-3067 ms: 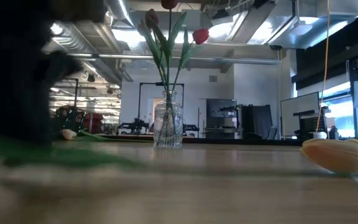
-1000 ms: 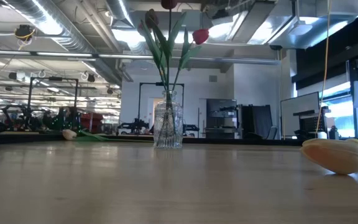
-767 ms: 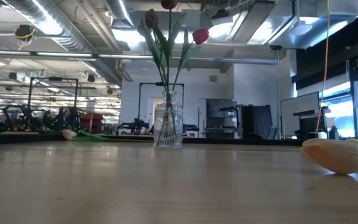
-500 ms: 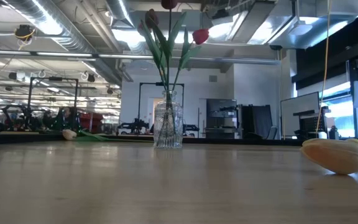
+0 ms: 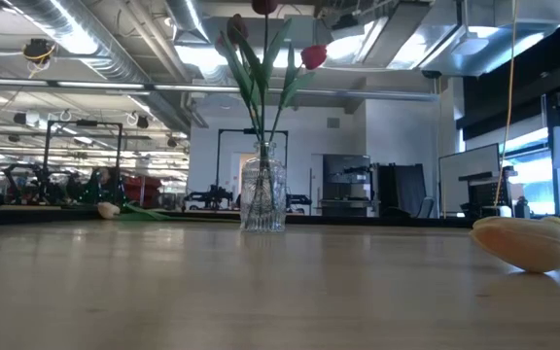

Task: Sort flowers into vase by color
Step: Put the bottom yellow flower into the yellow vase

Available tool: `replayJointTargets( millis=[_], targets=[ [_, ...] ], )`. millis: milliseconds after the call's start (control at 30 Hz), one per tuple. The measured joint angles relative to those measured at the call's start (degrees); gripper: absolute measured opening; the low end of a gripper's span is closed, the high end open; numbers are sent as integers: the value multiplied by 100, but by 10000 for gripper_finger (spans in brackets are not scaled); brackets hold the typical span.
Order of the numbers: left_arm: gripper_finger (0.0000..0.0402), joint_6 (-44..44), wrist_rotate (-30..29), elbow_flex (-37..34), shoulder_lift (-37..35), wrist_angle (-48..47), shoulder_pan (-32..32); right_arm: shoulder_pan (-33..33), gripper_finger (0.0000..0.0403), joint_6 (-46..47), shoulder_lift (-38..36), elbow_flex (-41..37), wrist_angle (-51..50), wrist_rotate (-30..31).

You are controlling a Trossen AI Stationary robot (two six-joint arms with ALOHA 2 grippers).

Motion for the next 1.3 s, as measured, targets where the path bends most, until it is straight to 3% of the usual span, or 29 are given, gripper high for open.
replayJointTargets(
  millis=[267, 533, 667, 900, 1300],
  targets=[
    [126, 86, 1527, -916, -231, 1758, 754, 331, 8, -2, -14, -2, 88, 350],
    [126, 93, 1874, -965, -197, 1807, 1323, 313, 7, 16, -119, -2, 161, 699],
    [126, -33, 2376, -965, -195, 1904, 1465, 317, 9, 11, -129, -2, -141, 1099],
    [126, -54, 2364, -965, -186, 1908, 1521, 250, 8, -156, -129, -2, -180, 1349],
    [126, 49, 1580, -965, -151, 1652, 1627, 200, 10, -299, -129, -2, -111, 1452]
  ],
)
